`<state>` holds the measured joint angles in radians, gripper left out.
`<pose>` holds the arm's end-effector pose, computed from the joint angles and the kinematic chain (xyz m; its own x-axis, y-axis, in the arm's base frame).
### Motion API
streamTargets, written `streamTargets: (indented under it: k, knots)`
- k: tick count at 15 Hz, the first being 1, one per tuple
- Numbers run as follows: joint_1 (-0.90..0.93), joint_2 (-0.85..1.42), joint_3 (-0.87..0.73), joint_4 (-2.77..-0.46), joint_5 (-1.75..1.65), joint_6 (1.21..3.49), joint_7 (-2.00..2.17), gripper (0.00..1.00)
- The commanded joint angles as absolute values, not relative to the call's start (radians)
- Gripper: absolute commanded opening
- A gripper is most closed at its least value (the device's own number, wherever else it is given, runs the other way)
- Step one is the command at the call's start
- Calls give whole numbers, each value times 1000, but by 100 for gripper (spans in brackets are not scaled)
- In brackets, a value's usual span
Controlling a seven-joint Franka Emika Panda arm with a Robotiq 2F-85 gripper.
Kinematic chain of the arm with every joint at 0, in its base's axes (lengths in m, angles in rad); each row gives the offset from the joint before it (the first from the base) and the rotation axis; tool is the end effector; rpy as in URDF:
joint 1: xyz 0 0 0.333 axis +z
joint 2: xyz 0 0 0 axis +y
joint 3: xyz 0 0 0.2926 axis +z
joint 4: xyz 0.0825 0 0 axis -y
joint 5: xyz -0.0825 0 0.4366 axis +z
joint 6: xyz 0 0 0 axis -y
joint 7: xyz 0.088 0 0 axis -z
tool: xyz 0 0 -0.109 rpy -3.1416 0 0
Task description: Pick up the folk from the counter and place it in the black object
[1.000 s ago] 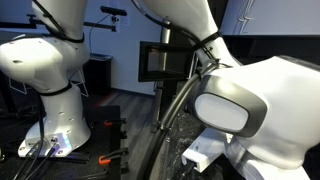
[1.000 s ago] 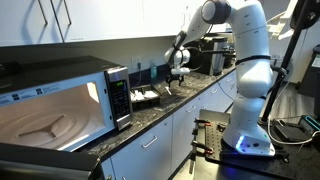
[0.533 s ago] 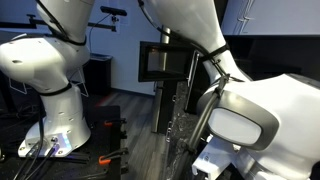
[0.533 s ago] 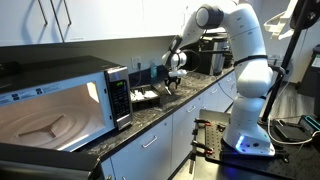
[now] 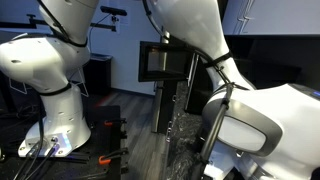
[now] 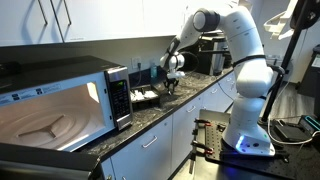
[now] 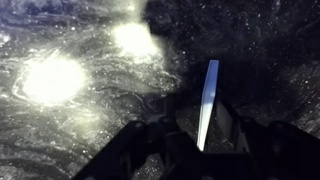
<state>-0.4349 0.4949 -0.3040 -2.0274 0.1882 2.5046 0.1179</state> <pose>0.4559 -0.4239 0.1471 0.5631 -0.8262 0.0180 -0.8263 -0.5626 0.0273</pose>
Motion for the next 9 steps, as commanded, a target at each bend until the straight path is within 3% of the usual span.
streamTargets:
  k: [1,5,6,7,9]
  knots:
    - [-458,515,-283,-1988,217,2474,89,54]
    - [-461,528,-278,-1973,216,2472,90,59]
    - [-461,533,-278,-1968,214,2471,91,53]
    - [-460,536,-278,-1964,214,2470,94,40]
    - [-459,542,-279,-1961,210,2471,94,34]
